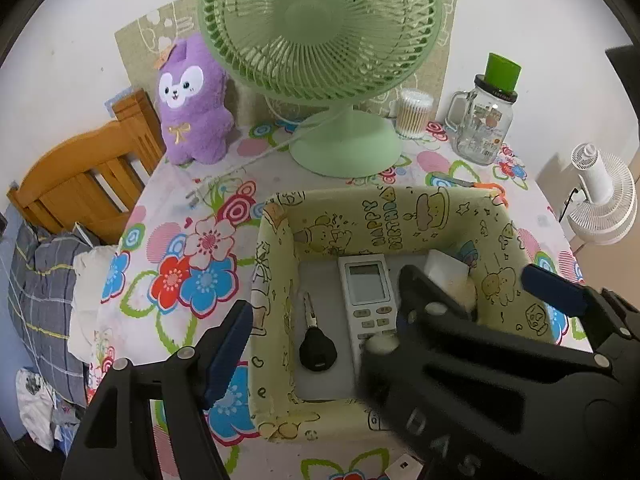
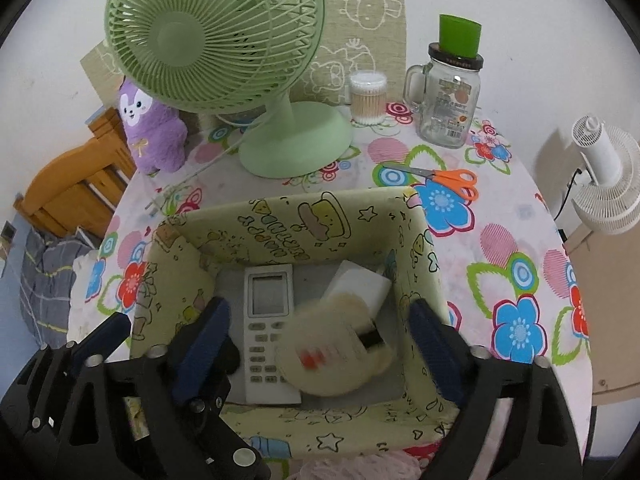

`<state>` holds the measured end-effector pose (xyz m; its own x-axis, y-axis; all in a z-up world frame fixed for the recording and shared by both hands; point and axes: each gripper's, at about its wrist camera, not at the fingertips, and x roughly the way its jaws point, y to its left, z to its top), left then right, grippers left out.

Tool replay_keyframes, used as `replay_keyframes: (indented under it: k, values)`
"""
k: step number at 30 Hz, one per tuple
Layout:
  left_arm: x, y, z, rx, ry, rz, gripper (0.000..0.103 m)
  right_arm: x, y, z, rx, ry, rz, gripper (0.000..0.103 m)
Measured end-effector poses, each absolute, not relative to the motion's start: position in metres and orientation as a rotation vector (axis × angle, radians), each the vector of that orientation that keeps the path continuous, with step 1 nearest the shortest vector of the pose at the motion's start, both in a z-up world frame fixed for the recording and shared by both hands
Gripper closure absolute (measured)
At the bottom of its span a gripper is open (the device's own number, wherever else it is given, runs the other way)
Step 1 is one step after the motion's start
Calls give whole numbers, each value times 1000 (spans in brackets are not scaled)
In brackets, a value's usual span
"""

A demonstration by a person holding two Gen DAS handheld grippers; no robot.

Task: Organize rigid objects
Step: 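Open the left tool releasing the remote while the right tool drops the coaster into the box, then raise both open tools out of the fabric box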

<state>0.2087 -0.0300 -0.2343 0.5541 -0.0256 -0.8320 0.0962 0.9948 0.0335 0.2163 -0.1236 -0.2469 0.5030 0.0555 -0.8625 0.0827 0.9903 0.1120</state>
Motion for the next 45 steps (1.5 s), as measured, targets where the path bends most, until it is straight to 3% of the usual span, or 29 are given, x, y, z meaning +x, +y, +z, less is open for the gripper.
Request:
replay_keyframes:
  k: [45]
  values:
    - [119, -45, -170, 86, 871, -116, 17, 123, -140, -171, 121, 937, -67, 0]
